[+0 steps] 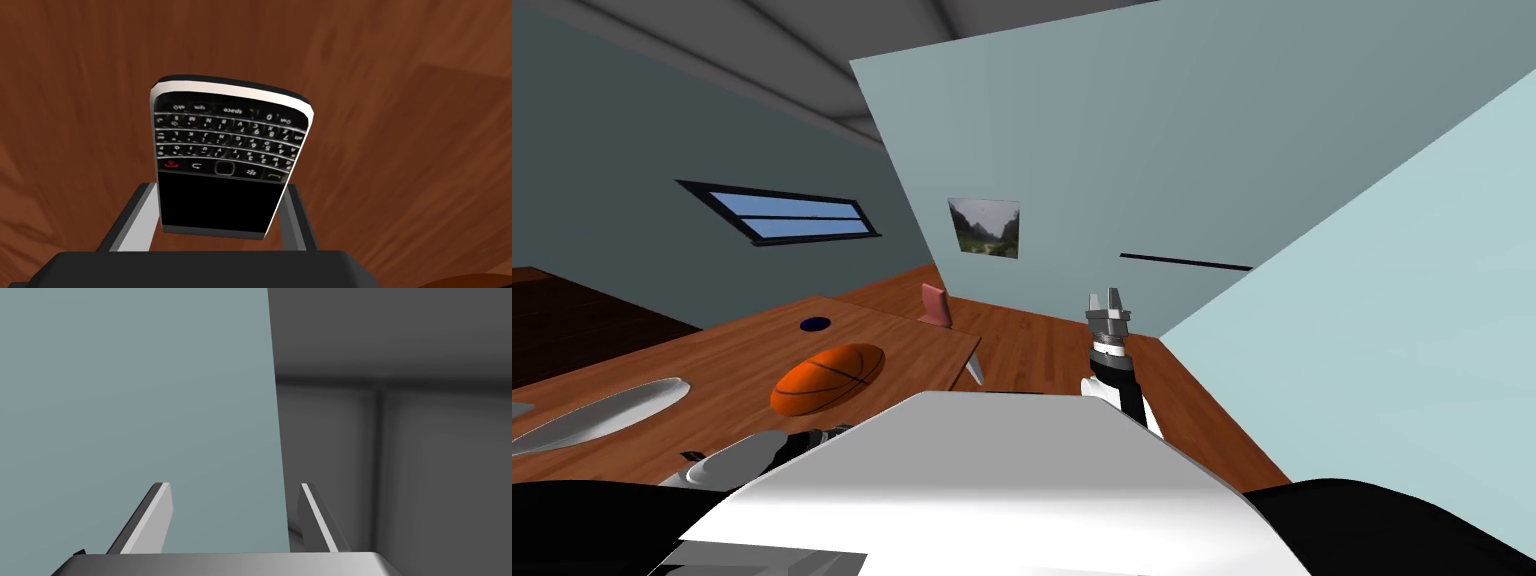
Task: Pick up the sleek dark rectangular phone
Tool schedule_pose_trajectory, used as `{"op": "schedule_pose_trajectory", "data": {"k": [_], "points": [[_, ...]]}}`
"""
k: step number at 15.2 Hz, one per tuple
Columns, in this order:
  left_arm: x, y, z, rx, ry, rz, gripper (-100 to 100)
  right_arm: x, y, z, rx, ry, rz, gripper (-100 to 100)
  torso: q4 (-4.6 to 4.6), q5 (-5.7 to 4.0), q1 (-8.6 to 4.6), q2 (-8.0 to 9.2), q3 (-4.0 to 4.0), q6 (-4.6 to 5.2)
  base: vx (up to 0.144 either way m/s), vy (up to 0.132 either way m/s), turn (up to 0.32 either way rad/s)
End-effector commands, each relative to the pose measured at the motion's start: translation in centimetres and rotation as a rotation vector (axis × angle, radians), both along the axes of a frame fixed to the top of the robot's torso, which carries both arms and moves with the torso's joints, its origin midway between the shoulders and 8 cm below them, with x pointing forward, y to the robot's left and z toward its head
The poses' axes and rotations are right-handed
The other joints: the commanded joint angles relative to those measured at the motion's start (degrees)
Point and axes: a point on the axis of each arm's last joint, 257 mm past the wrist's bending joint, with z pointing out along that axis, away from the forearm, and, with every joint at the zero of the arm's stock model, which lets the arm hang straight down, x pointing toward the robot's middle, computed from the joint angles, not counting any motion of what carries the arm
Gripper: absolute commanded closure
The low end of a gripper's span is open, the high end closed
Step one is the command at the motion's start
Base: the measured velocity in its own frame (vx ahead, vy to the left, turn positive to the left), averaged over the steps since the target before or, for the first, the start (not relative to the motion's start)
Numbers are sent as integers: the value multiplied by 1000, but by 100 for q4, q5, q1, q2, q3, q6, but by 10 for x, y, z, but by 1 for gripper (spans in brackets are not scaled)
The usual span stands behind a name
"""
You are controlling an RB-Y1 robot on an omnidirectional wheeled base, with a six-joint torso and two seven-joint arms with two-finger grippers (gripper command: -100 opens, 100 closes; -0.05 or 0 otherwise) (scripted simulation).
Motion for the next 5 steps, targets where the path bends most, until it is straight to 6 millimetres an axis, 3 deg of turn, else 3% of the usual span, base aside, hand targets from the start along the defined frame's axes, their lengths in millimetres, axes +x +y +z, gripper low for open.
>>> {"op": "schedule_pose_trajectory", "data": {"k": [1, 4, 5], "points": [[0, 0, 0, 0, 0, 0, 100, 0, 0, 0, 0, 0, 0, 0, 0, 0, 0, 0, 0, 0, 0, 0, 0], [9, 7, 18, 3, 3, -50, 100, 0, 0, 0, 0, 0, 0, 0, -5, -7, -9, -15, -9, -17, 57, -32, 276], [6, 5, 13, 5, 1, -36, 100, 0, 0, 0, 0, 0, 0, 0, -7, -9, -15, -22, -13, -16, 48, -28, 119]]}}
